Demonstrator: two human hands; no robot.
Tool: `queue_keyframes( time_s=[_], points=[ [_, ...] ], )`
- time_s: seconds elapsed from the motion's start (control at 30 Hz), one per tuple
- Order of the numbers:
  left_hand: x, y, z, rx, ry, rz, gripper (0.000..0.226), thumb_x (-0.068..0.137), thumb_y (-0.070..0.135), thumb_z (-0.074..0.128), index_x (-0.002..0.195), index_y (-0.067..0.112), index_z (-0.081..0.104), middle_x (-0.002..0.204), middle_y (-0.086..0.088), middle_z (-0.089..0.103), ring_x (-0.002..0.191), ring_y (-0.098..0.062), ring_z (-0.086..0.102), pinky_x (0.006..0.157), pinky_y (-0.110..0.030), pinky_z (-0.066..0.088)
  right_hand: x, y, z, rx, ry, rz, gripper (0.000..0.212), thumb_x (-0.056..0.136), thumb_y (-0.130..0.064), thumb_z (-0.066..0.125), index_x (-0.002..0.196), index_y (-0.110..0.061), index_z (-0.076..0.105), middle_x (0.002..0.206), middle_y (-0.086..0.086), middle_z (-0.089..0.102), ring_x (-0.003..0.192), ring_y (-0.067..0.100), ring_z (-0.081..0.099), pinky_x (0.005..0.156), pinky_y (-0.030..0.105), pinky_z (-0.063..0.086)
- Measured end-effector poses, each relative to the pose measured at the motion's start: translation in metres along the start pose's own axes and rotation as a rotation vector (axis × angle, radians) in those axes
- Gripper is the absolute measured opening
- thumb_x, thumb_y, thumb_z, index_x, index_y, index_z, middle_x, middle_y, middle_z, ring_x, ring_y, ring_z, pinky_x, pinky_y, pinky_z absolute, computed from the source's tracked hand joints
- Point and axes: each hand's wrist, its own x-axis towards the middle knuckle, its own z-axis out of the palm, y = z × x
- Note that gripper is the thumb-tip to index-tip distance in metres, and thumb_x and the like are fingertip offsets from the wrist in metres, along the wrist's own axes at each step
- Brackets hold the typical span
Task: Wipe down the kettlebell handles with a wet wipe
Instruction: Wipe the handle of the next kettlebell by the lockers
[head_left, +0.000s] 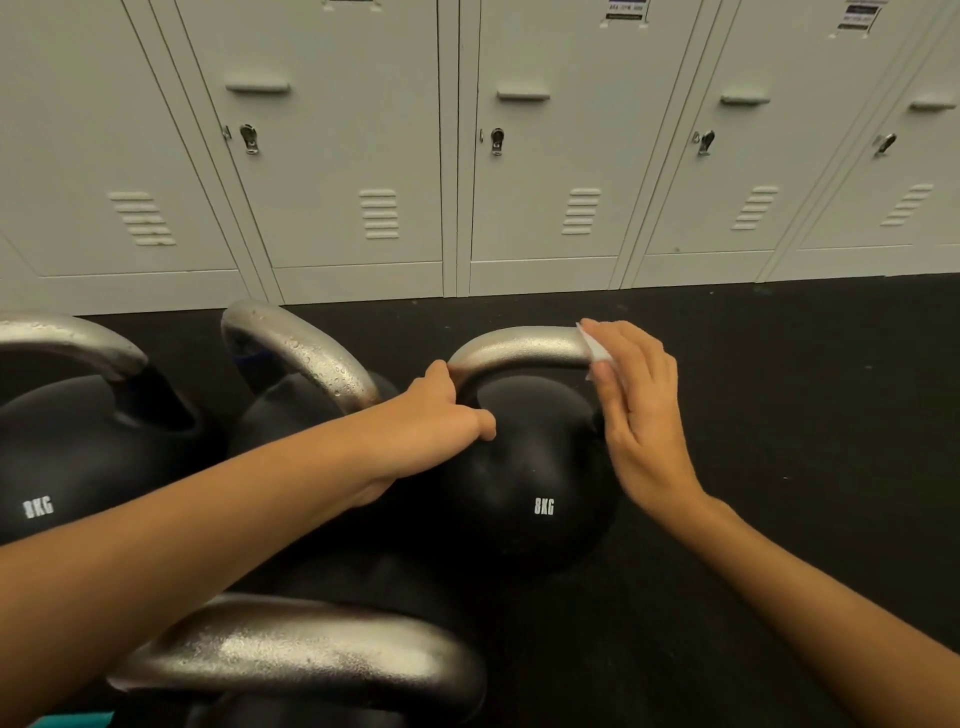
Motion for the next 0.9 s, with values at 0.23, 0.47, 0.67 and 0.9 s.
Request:
queue_keyframes(
  time_s=[0.23,0.47,0.67,0.9],
  points=[
    [-0.001,0.002,0.002,0.016,0.010,0.001,0.051,0.085,0.030,0.062,0.130,0.021,0.038,0.125,-0.007,0.050,0.111,-0.025,0.054,0.100,-0.043,0.046,-0.016,-0.004,0.002,0.511,0.035,0.443,0.041,0.107,-0.037,0.020,0.146,-0.037,0.030,0.131,-0.026,0.043,0.116,-0.023,0.043,0.092,0.000,0.036],
    [-0.001,0.003,0.003,0.043,-0.004,0.001,0.057,0.087,0.028,0.062,0.135,0.018,0.033,0.128,-0.007,0.049,0.113,-0.025,0.053,0.102,-0.043,0.045,0.011,-0.022,-0.001,0.228,0.128,0.310,0.030,0.108,-0.030,0.030,0.119,-0.031,0.058,0.102,-0.012,0.058,0.097,0.001,0.053,0.085,0.019,0.039],
    [0.001,0.003,0.004,0.033,-0.004,-0.001,0.074,0.083,0.031,0.063,0.145,0.020,0.024,0.139,-0.008,0.042,0.122,-0.027,0.048,0.105,-0.045,0.042,0.021,-0.025,0.017,-0.452,0.060,-0.246,0.040,0.106,-0.035,0.036,0.139,-0.022,0.055,0.124,0.006,0.060,0.116,0.025,0.052,0.102,0.040,0.036],
    [-0.002,0.001,0.006,0.050,0.006,0.016,0.060,0.087,0.026,0.062,0.137,0.017,0.030,0.131,-0.006,0.045,0.115,-0.025,0.051,0.101,-0.044,0.045,0.008,0.027,-0.007,-0.159,-0.017,-0.261,0.043,0.101,-0.022,0.048,0.144,-0.026,0.042,0.144,0.007,0.044,0.134,0.017,0.040,0.113,0.026,0.031]
  ],
)
